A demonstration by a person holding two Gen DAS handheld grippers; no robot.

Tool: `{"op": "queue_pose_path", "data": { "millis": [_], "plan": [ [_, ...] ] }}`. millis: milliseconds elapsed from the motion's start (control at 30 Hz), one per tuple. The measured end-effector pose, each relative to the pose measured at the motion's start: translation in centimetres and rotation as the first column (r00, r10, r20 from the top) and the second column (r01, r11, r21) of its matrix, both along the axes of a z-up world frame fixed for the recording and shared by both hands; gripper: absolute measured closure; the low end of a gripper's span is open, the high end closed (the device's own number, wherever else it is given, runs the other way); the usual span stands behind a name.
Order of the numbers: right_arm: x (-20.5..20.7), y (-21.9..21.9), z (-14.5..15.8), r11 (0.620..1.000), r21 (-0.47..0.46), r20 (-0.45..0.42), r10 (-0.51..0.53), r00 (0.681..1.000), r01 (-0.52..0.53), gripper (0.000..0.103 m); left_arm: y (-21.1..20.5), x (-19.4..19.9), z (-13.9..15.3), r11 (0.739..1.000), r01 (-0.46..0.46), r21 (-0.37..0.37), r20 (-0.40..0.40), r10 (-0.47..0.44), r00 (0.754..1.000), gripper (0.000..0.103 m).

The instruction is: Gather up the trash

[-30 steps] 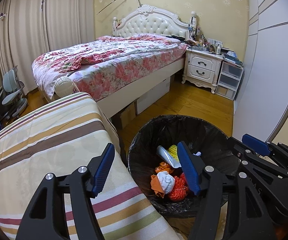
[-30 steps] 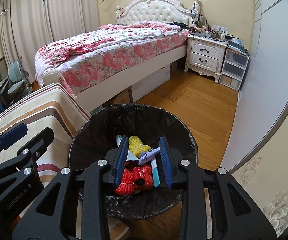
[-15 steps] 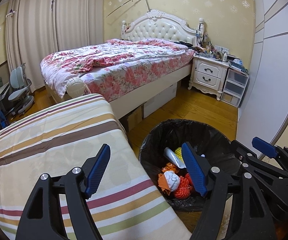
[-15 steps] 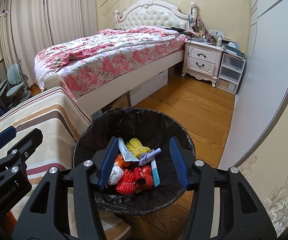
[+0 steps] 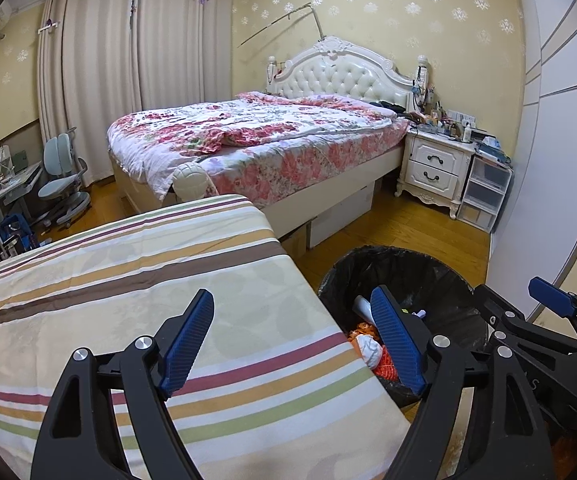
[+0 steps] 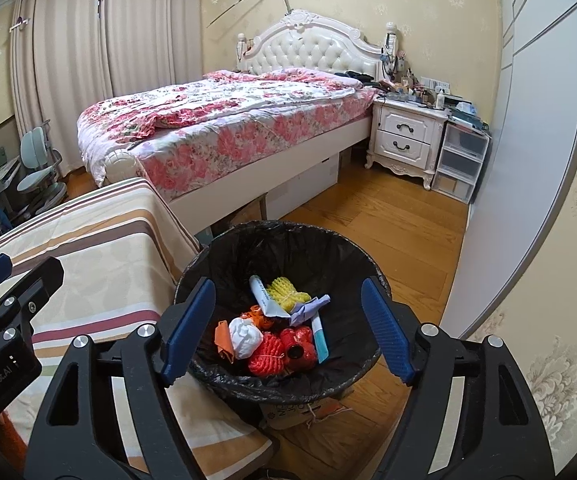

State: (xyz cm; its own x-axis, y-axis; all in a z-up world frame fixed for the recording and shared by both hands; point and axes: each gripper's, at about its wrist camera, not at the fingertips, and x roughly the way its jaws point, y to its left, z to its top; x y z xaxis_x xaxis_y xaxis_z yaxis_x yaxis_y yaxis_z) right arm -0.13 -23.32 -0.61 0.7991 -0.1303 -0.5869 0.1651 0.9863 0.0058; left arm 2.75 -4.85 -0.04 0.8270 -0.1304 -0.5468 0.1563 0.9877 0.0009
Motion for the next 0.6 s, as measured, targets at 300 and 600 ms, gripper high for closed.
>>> {"op": "queue_pose_path", "data": {
  "millis": [300, 600],
  "plan": [
    [-2.8, 2.3, 1.2, 0.999, -0.021, 0.03, 0.035, 0.999, -0.034, 0.025, 2.5, -2.6, 0.8, 0.999, -0.038, -0.025, 0.029, 0.039, 0.999, 0.024],
    [-5.2, 4.0, 2.2, 0.997, -0.042, 0.058, 0.066, 0.996, -0.064, 0.024, 3.5, -4.5, 1.2, 0.998, -0.051, -0.032, 0.051, 0.053, 0.997, 0.024]
  ]
}}
